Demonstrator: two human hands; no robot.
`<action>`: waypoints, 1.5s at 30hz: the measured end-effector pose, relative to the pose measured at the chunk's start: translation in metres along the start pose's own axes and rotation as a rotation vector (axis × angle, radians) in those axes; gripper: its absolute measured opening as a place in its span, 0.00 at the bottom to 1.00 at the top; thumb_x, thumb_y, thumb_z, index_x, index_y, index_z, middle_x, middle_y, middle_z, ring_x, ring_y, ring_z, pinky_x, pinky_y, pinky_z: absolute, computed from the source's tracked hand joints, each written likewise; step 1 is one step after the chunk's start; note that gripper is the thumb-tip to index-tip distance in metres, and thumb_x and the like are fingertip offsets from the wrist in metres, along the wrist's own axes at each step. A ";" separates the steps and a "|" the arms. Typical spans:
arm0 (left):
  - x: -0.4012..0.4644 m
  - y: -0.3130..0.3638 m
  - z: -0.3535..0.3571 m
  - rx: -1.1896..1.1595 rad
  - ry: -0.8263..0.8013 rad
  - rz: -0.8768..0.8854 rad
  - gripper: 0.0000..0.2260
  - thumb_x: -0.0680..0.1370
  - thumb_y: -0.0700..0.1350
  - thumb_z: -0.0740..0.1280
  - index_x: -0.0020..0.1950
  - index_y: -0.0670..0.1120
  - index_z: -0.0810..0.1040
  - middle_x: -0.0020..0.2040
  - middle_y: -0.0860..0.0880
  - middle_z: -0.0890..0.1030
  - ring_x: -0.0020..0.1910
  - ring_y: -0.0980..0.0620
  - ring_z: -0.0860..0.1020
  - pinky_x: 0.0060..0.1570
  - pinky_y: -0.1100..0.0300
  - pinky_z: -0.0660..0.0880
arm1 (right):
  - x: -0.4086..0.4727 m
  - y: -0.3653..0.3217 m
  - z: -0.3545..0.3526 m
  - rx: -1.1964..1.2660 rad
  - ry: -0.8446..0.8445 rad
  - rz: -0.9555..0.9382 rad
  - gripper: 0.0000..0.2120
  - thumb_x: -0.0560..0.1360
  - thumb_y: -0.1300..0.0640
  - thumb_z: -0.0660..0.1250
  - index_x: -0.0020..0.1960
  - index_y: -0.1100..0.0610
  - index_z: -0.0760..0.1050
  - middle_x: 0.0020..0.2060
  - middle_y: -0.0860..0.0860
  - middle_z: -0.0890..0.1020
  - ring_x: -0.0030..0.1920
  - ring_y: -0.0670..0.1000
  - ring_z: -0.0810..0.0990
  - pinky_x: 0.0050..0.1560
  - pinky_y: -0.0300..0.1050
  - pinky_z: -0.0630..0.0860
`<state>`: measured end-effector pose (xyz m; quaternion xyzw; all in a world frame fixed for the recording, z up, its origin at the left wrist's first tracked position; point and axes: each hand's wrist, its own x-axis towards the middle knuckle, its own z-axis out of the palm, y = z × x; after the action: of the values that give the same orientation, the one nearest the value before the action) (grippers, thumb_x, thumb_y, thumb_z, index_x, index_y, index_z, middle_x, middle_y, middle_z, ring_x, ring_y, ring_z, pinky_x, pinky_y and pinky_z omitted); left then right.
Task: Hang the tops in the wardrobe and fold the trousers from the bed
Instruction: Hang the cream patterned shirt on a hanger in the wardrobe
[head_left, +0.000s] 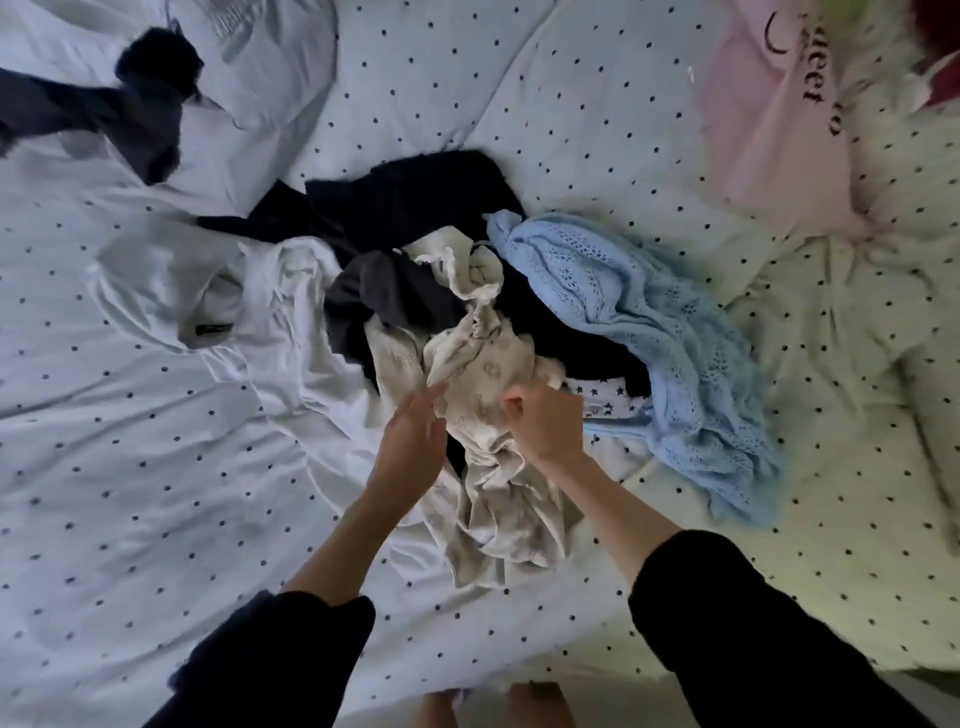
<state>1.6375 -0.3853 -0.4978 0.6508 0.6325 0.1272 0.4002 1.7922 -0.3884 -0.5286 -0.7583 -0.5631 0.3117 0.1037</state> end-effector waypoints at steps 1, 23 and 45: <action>0.003 0.003 0.000 0.000 0.032 -0.006 0.18 0.80 0.35 0.58 0.70 0.41 0.67 0.66 0.40 0.71 0.61 0.41 0.74 0.62 0.49 0.71 | -0.006 0.004 -0.001 0.067 0.007 0.008 0.09 0.79 0.56 0.60 0.50 0.55 0.79 0.47 0.49 0.83 0.49 0.51 0.80 0.61 0.52 0.68; -0.001 0.005 -0.002 0.257 -0.391 -0.185 0.06 0.77 0.42 0.65 0.52 0.45 0.79 0.49 0.45 0.81 0.49 0.51 0.78 0.57 0.54 0.74 | -0.031 0.023 -0.008 0.300 -0.218 0.306 0.17 0.70 0.61 0.66 0.30 0.54 0.59 0.27 0.48 0.65 0.28 0.47 0.64 0.32 0.43 0.60; 0.073 0.035 0.019 0.130 0.265 0.149 0.07 0.78 0.40 0.62 0.45 0.42 0.78 0.43 0.48 0.81 0.45 0.47 0.78 0.51 0.59 0.65 | -0.006 0.047 -0.061 -0.174 0.011 0.089 0.25 0.78 0.47 0.61 0.72 0.52 0.62 0.66 0.53 0.70 0.64 0.54 0.71 0.62 0.55 0.64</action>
<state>1.6877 -0.3206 -0.5114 0.6979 0.6366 0.2001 0.2599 1.8643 -0.3983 -0.5027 -0.7906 -0.5531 0.2615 0.0265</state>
